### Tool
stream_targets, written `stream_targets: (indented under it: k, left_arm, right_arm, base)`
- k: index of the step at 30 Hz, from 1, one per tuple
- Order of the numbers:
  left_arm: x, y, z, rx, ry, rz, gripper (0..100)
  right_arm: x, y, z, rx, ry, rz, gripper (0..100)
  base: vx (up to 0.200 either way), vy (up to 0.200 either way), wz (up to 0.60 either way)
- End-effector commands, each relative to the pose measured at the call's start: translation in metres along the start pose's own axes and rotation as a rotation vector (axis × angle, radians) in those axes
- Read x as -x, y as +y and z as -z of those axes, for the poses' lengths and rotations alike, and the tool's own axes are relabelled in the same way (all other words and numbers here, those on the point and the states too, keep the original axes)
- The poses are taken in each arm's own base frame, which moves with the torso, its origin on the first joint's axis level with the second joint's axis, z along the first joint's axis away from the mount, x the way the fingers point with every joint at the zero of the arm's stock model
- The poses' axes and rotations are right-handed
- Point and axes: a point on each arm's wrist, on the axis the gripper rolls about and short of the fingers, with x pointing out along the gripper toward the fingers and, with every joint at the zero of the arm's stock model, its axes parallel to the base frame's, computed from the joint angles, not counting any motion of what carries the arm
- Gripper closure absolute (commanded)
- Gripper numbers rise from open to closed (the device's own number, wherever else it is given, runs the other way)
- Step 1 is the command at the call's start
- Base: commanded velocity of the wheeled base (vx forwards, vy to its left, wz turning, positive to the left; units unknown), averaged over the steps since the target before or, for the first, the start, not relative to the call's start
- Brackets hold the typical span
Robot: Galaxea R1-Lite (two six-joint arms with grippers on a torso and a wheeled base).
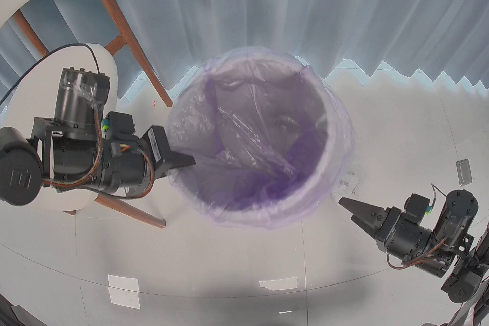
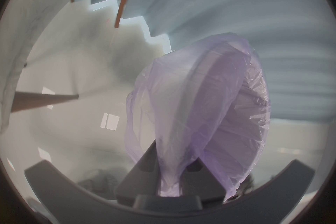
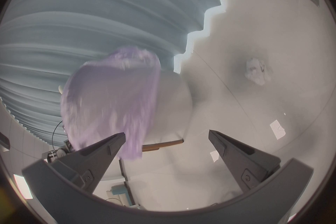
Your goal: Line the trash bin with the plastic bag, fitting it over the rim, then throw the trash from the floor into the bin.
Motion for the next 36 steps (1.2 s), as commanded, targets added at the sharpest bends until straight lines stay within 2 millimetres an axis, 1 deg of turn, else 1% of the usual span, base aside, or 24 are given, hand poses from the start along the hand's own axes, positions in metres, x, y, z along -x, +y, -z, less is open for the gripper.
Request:
stream_targets:
  k: [1,3,6,10,12,14,16,17,20,24,33,36]
  left_arm:
    - [-0.029,-0.031,-0.02,0.244,-0.095,0.013,100]
    - [-0.037,-0.038,-0.025,0.323,-0.126,0.016,100]
    - [-0.041,-0.044,-0.022,0.36,-0.116,0.023,100]
    - [-0.047,-0.047,-0.014,0.364,-0.082,0.016,100]
    - [-0.05,-0.049,-0.011,0.362,-0.07,0.015,100]
    - [-0.053,-0.05,-0.007,0.358,-0.057,0.015,100]
    - [-0.054,-0.051,-0.005,0.357,-0.052,0.014,100]
    - [-0.054,-0.051,-0.005,0.357,-0.052,0.014,100]
    - [-0.054,-0.052,-0.003,0.355,-0.043,0.017,100]
    - [-0.054,-0.053,0.0,0.364,-0.027,0.014,100]
    - [-0.054,-0.055,0.0,0.379,-0.021,0.015,100]
    - [-0.054,-0.054,0.0,0.381,-0.021,0.014,100]
  right_arm:
    - [0.001,0.008,0.016,-0.063,0.015,0.005,0]
    - [-0.009,0.008,0.016,-0.065,-0.002,0.011,0]
    - [-0.016,0.015,0.014,-0.065,-0.011,-0.023,0]
    - [-0.03,0.026,0.013,-0.067,-0.021,-0.082,0]
    - [-0.038,0.028,0.011,-0.069,-0.029,-0.098,0]
    - [-0.049,0.033,0.008,-0.072,-0.05,-0.123,0]
    - [-0.054,0.037,0.005,-0.071,-0.064,-0.145,0]
    - [-0.054,0.037,0.004,-0.071,-0.065,-0.146,0]
    - [-0.063,0.036,0.006,-0.057,-0.066,-0.146,0]
    - [-0.068,0.037,0.004,-0.016,-0.078,-0.152,0]
    - [-0.069,0.037,0.004,0.098,-0.084,-0.154,0]
    - [-0.068,0.038,0.003,0.109,-0.084,-0.158,0]
  base:
    - [0.0,0.0,0.0]
    - [0.0,0.0,0.0]
    - [0.0,0.0,0.0]
    - [0.0,0.0,0.0]
    - [0.0,0.0,0.0]
    - [0.0,0.0,0.0]
    - [0.0,0.0,0.0]
    - [0.0,0.0,0.0]
    - [0.0,0.0,0.0]
    - [0.0,0.0,0.0]
    - [0.0,0.0,0.0]
    - [0.0,0.0,0.0]
